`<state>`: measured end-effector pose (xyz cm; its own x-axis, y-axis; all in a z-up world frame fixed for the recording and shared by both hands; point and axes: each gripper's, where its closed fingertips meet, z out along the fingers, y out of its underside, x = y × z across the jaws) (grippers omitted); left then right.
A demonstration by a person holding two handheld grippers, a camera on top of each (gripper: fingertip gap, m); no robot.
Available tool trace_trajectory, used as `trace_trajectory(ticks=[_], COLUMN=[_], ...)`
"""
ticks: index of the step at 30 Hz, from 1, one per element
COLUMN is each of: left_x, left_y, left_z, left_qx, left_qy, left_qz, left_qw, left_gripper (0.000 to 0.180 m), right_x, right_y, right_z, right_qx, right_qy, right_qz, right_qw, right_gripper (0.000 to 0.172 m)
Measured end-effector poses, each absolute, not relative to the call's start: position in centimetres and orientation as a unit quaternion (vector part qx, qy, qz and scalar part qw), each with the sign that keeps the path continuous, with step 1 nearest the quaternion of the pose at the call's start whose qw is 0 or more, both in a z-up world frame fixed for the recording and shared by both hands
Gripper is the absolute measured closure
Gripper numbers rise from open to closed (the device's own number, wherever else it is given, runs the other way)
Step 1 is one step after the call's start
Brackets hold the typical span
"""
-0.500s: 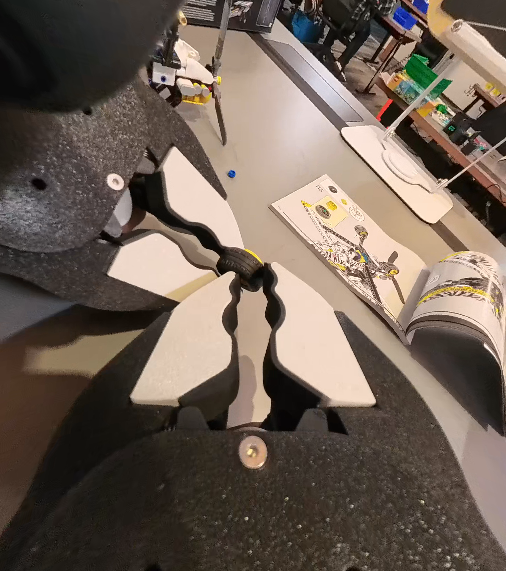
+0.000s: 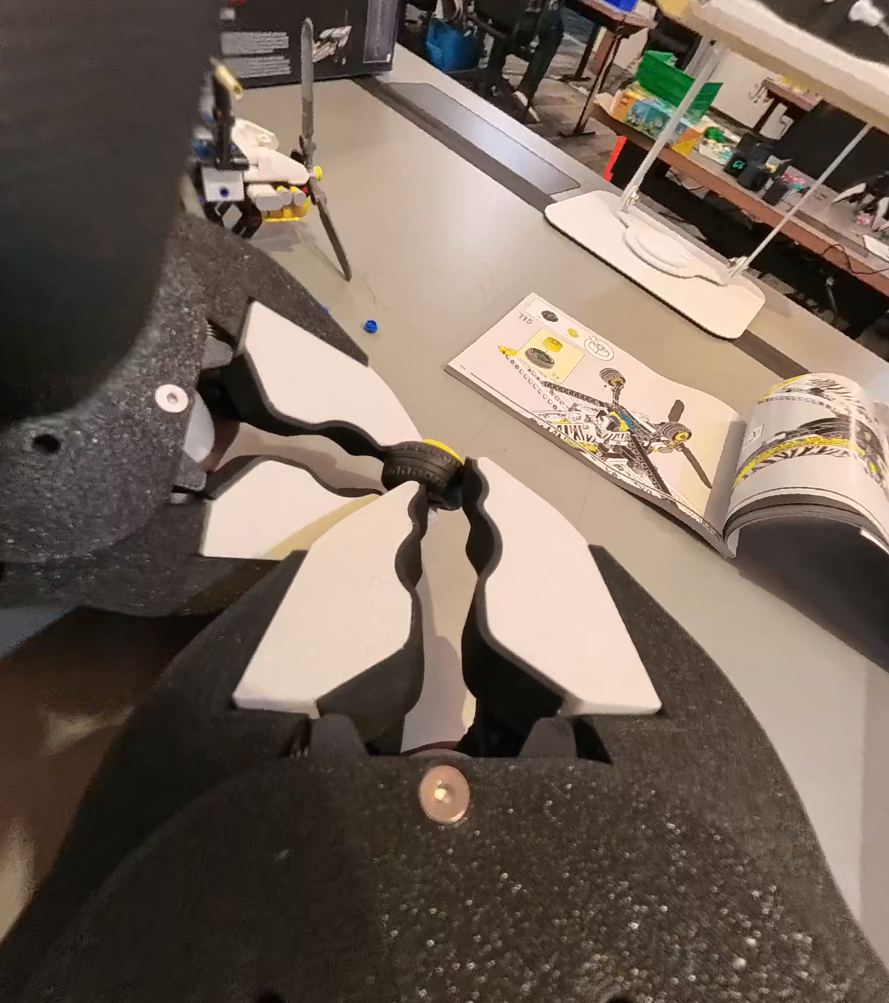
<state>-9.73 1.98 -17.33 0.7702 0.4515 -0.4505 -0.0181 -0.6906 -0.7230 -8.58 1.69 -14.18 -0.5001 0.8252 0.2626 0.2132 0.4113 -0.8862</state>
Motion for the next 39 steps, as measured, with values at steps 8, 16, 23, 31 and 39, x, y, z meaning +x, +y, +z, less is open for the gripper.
trace_trajectory(ticks=[8, 16, 23, 31, 39], left_x=[-10.4, -10.8, -10.0, -9.6, -9.8], left_y=[1.5, 0.7, 1.5, 1.6, 1.4], left_z=[-16.2, -16.2, -15.8, -16.0, -16.5], left_qx=[-0.840, -0.763, -0.729, -0.719, -0.734], left_qy=[0.029, 0.246, 0.297, 0.316, 0.314], left_qz=[0.418, 0.546, 0.567, 0.572, 0.563], left_qw=[0.344, 0.244, 0.241, 0.236, 0.213], left_gripper=[0.166, 0.166, 0.166, 0.166, 0.167], right_x=[-8.1, -7.3, -7.1, -6.7, -6.7], right_y=[1.7, 2.5, 0.9, 0.4, 0.2], right_z=[-14.0, -12.2, -14.2, -14.8, -15.2], right_qx=[-0.282, -0.250, -0.220, -0.212, -0.210], right_qy=[-0.785, -0.801, -0.837, -0.842, -0.851], right_qz=[0.451, 0.518, 0.486, 0.489, 0.473], right_qw=[0.317, 0.167, 0.117, 0.086, 0.091], right_gripper=[0.151, 0.156, 0.156, 0.153, 0.160])
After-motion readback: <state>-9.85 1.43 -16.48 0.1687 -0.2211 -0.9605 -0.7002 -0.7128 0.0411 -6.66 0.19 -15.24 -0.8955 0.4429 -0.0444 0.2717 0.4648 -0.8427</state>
